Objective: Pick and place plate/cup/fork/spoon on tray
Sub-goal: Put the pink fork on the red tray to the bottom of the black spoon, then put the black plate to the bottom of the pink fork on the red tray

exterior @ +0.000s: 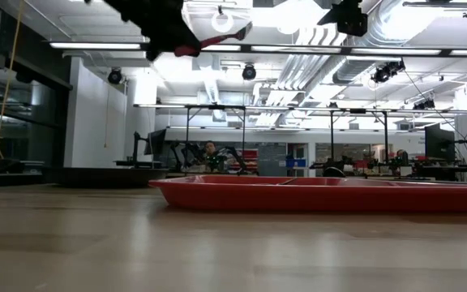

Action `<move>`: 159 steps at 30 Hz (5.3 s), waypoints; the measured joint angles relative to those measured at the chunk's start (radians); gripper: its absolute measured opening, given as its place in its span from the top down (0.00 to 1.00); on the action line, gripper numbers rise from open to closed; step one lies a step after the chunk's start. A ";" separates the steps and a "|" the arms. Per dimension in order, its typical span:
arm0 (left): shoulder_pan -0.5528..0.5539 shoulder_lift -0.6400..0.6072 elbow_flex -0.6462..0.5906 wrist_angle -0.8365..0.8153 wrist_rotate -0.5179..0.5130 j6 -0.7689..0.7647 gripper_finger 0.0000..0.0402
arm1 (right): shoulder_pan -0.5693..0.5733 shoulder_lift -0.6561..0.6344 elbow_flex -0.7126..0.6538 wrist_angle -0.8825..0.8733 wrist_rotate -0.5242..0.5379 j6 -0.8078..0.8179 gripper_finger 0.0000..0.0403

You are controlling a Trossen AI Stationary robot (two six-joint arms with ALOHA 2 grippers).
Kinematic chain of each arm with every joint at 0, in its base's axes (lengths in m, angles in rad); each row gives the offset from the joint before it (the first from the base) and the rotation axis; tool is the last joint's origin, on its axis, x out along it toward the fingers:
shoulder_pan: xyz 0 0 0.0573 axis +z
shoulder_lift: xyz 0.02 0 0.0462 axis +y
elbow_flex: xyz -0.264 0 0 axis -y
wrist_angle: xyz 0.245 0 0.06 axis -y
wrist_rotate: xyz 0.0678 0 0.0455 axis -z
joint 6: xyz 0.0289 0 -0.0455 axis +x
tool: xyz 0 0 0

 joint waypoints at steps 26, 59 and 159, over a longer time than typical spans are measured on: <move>-0.017 0.830 0.588 -0.339 -0.227 0.493 0.85 | -0.096 -0.203 0.000 -0.049 0.185 -0.036 0.43; 0.057 1.018 0.644 -0.372 -0.197 0.580 0.78 | -0.096 -0.196 0.000 0.010 0.183 -0.039 0.43; 0.003 0.233 0.184 -0.617 -0.258 -0.064 0.99 | -0.096 -0.196 0.000 0.103 0.208 -0.040 0.43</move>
